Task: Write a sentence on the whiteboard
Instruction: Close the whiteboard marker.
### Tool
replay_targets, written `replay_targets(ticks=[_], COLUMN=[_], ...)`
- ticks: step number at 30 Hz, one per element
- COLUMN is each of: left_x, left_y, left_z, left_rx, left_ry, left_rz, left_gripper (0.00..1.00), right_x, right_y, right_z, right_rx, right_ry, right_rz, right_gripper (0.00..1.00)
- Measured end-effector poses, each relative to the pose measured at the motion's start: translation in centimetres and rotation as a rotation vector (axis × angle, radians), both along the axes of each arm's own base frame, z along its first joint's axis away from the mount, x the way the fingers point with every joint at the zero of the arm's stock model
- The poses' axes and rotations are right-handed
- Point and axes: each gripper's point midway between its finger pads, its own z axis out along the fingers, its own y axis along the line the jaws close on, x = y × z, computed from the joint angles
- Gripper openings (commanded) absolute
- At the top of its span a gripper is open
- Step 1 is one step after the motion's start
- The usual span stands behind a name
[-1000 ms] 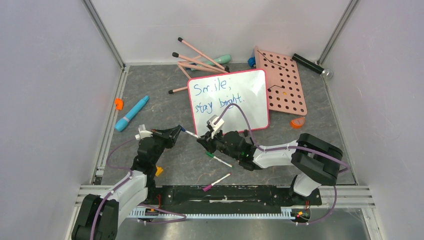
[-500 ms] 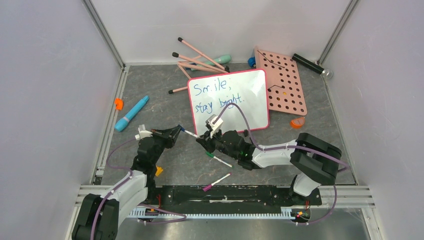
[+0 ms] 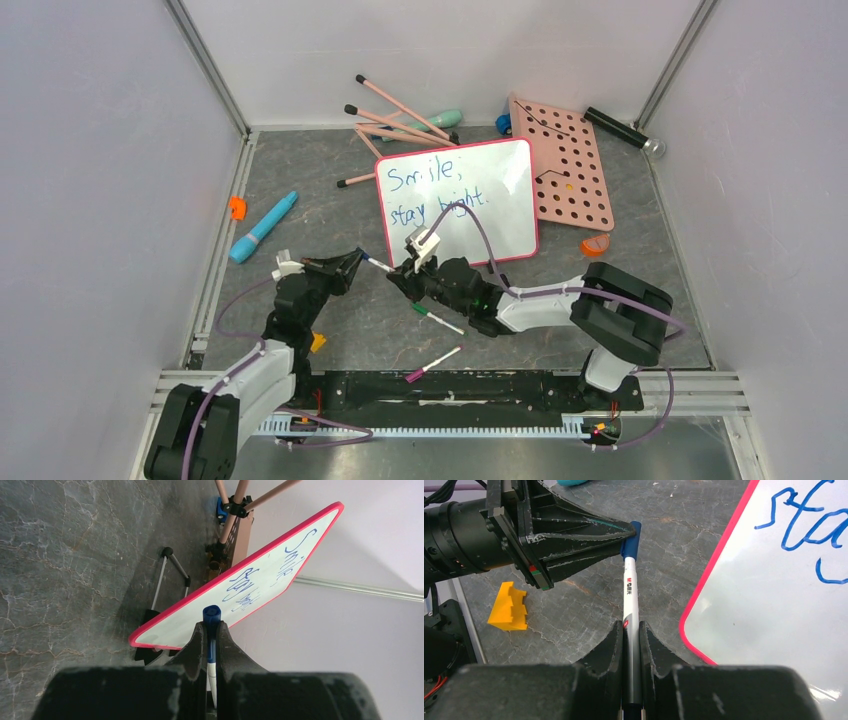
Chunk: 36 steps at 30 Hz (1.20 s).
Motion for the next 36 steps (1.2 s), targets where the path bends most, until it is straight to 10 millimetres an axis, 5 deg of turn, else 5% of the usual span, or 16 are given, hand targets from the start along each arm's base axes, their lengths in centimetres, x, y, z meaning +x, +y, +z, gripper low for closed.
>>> replay_targets(ticks=[20, 29, 36], left_x=[0.6, 1.7, 1.0], left_y=[0.2, -3.8, -6.8], left_z=[4.5, 5.8, 5.3], left_rx=[-0.066, 0.029, 0.140], left_ry=[-0.008, 0.039, 0.041], left_rz=[0.114, 0.044, -0.057], left_gripper=[0.02, 0.02, 0.02], right_x=[2.3, 2.9, 2.4], right_y=[1.9, -1.2, -4.4], right_z=[4.0, 5.2, 4.3], right_rx=[-0.034, -0.096, 0.053], right_ry=[-0.194, -0.246, -0.052], right_rz=[-0.001, -0.032, -0.016], right_gripper=[0.00, 0.00, 0.00])
